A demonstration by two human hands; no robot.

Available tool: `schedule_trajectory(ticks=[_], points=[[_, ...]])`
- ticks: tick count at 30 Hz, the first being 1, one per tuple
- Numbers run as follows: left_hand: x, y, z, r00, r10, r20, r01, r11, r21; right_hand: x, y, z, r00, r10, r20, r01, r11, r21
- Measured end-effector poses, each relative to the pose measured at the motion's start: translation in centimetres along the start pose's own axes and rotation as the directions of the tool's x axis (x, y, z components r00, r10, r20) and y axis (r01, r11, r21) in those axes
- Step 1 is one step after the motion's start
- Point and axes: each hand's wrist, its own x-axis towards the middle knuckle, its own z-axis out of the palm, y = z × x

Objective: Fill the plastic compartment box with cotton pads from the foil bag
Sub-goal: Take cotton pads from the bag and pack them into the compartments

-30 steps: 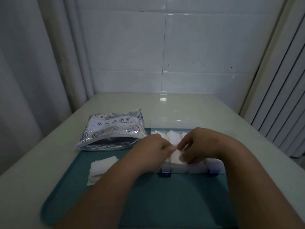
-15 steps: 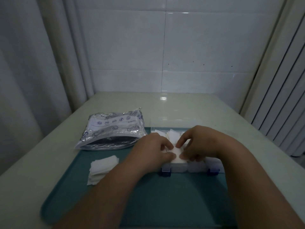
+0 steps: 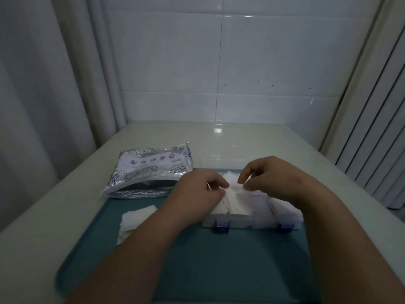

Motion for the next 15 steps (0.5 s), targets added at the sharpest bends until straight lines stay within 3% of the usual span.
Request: schedule_trajectory(ticks=[5,15], points=[[-0.1,-0.1,-1.4,0.999,-0.019,-0.031,0.017,0.998,-0.067,0.3,-0.3,0.9,0.995,-0.058,-0.084,0.061,0.998,0.034],[-0.3,-1.9,-5.5,0.98,-0.176,0.098,0.168,0.982,0.088,1.2,-0.8,2.6,0.965,-0.157,-0.212,0.168,0.985,0.037]])
